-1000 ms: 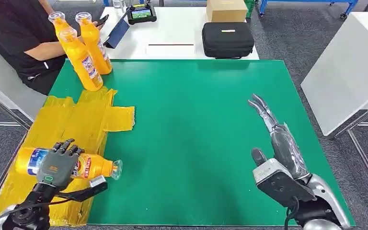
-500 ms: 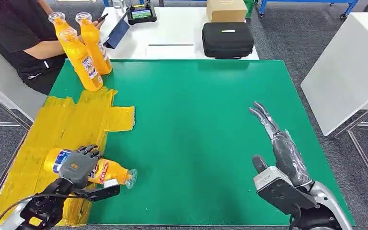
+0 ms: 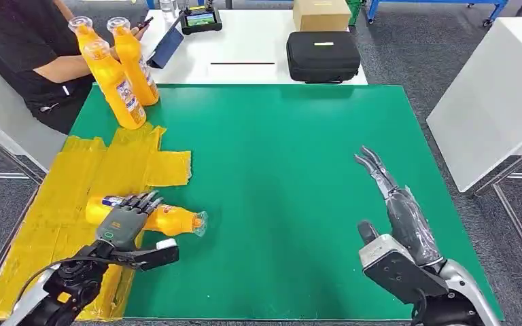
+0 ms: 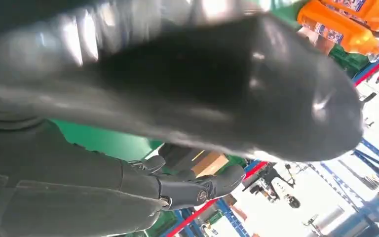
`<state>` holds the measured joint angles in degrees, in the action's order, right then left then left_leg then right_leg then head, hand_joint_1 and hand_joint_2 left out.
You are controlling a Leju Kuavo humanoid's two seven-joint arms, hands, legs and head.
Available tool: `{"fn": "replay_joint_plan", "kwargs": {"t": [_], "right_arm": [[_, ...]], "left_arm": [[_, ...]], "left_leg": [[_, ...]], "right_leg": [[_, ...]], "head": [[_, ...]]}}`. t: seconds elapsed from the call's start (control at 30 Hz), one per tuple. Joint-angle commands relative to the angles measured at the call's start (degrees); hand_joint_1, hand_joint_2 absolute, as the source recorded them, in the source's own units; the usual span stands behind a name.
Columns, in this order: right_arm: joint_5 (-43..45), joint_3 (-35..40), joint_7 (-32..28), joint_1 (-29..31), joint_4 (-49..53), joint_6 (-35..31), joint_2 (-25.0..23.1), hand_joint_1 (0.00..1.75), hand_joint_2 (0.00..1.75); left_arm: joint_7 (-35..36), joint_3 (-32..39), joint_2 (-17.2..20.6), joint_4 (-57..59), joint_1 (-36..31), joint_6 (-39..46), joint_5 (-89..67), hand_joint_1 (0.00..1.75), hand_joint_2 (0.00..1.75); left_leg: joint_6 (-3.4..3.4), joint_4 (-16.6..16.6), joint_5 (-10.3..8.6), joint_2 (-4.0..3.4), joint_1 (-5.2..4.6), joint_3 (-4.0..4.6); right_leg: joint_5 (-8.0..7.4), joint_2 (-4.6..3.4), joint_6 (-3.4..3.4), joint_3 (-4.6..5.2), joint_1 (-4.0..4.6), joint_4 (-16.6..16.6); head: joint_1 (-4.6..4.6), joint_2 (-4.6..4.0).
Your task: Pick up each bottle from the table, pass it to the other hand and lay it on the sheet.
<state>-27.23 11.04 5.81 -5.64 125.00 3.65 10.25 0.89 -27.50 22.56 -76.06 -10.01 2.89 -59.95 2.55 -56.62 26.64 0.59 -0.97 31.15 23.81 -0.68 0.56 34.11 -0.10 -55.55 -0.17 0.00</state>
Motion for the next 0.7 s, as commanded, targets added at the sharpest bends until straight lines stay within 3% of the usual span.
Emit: {"fn": "replay_joint_plan", "kwargs": {"t": [0.03, 0.33, 0.43, 0.47, 0.57, 0.7], "right_arm": [[0.29, -0.74, -0.14, 0.32, -1.04, 0.0, 0.29, 0.0, 0.0], [-0.87, -0.07, 0.74, 0.59, -1.46, -0.88, -0.9, 0.0, 0.0], [-1.96, -1.62, 0.22, 1.67, -2.43, -1.25, -1.35, 0.0, 0.0], [-1.48, -2.52, -1.28, 2.28, -3.63, -2.2, -1.22, 0.0, 0.0], [4.65, -3.32, -6.27, 4.69, -7.7, -2.85, -0.73, 0.0, 0.0], [16.28, -1.22, -9.73, 9.19, -11.83, -1.12, -2.15, 0.0, 0.0]], "left_arm": [[0.2, -1.56, -0.38, 3.28, -2.22, -0.57, 0.19, 0.0, 0.0], [0.01, 6.45, 0.51, -5.7, 1.64, 1.49, 14.71, 0.0, 0.0], [-4.61, 12.13, -1.52, -14.91, 2.53, 4.73, 32.17, 0.0, 0.0], [-10.24, 14.88, -2.84, -19.04, 3.55, 5.47, 43.24, 0.0, 0.0], [-12.25, 18.89, -4.69, -26.32, 6.19, -0.17, 65.5, 0.0, 0.0], [-14.26, 18.15, -5.81, -30.47, 4.73, -0.9, 72.82, 0.0, 0.0]], "left_leg": [[-0.3, 0.03, 0.14, -0.02, 0.12, -0.38], [-0.19, 0.0, 0.12, -0.13, 0.09, -0.19], [-0.24, -0.08, 0.15, -0.02, 0.15, -0.18], [-0.14, -0.12, 0.06, 0.03, 0.11, 0.04], [-0.2, -0.12, 0.15, -0.16, 0.16, -0.1], [-0.15, -0.04, 0.08, -0.22, 0.1, -0.11]], "right_leg": [[0.12, 0.12, 0.02, -0.42, 0.1, 0.08], [0.07, -0.04, 0.0, -0.2, 0.07, 0.03], [0.12, 0.1, 0.01, -0.23, 0.13, -0.01], [0.04, 0.08, 0.02, -0.03, 0.1, -0.03], [0.04, -0.07, 0.05, -0.16, 0.14, 0.02], [-0.02, -0.14, 0.03, -0.16, 0.07, 0.05]], "head": [[0.02, 0.0], [0.0, 0.0], [0.0, 0.0], [0.02, 0.0], [0.02, 0.0], [0.0, 0.0]]}}
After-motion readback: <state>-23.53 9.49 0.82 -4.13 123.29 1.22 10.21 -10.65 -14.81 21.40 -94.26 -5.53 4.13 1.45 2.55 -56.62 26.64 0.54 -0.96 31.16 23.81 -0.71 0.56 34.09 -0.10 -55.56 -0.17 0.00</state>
